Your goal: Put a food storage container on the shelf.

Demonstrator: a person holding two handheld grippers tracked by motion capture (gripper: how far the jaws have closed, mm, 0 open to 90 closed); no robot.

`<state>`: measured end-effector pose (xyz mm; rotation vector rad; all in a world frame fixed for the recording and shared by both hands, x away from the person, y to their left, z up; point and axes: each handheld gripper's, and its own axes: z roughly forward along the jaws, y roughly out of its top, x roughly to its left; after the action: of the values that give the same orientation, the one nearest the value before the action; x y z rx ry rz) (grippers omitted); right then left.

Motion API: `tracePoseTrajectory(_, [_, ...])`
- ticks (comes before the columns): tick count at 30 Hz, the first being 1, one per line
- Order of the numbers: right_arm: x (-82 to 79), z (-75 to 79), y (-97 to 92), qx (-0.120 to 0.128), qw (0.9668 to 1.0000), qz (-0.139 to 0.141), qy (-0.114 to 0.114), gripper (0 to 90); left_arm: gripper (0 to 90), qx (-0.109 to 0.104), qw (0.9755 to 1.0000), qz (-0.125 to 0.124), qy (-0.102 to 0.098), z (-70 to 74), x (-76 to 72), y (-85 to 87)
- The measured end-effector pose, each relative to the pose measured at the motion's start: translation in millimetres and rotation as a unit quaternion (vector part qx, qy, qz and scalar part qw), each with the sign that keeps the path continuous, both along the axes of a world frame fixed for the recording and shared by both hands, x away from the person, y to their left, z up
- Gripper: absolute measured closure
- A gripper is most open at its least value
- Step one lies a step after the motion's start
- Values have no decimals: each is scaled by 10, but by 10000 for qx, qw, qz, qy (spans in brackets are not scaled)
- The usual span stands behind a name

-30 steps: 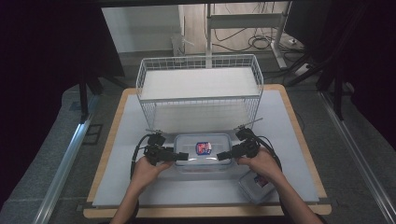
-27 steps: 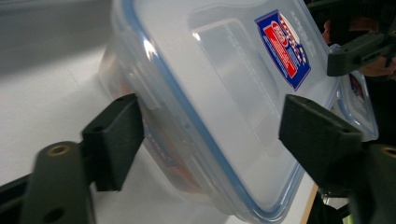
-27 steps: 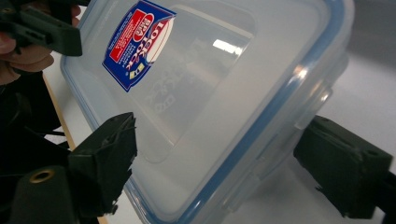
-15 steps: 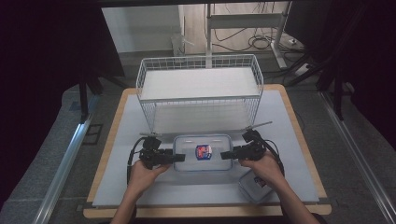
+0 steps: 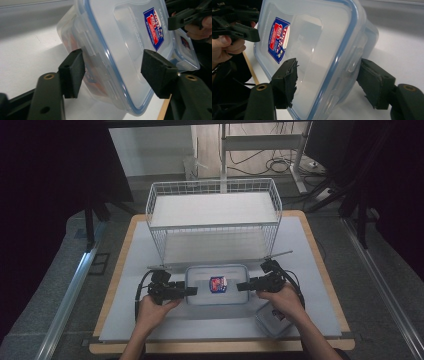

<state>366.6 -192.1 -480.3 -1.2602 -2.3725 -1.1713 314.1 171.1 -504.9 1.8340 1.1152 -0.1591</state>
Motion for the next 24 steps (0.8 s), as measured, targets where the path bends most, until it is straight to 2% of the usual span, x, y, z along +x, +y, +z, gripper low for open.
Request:
tracePoseTrajectory(3, [-23, 11, -65, 125, 9999, 57, 14, 407, 428, -166, 9999, 33, -21, -17, -31, 37])
tracePoseTrajectory(6, [-37, 8, -93, 199, 9998, 61, 27, 450, 444, -214, 9997, 13, -92, -20, -67, 56])
tracePoseTrajectory(7, [-46, 4, -118, 295, 9995, 60, 52, 466, 453, -219, 9997, 7, -120, -22, -81, 61])
tracePoseTrajectory(10, [-65, -3, -130, 350, 9994, 40, 17, 470, 455, -239, 9995, 33, -189, -28, -107, 58])
tracePoseTrajectory(17, [-117, -16, -152, 482, 9988, -60, -35, 485, 494, -378, 9991, 99, -154, -34, -128, 83])
tracePoseTrajectory(20, [-125, -9, -155, 465, 9989, -39, -68, 487, 495, -315, 9993, 84, -162, -12, -127, 74])
tracePoseTrajectory(24, [-137, -3, -160, 473, 9988, -44, -98, 498, 505, -334, 9992, 124, -170, -1, -126, 75])
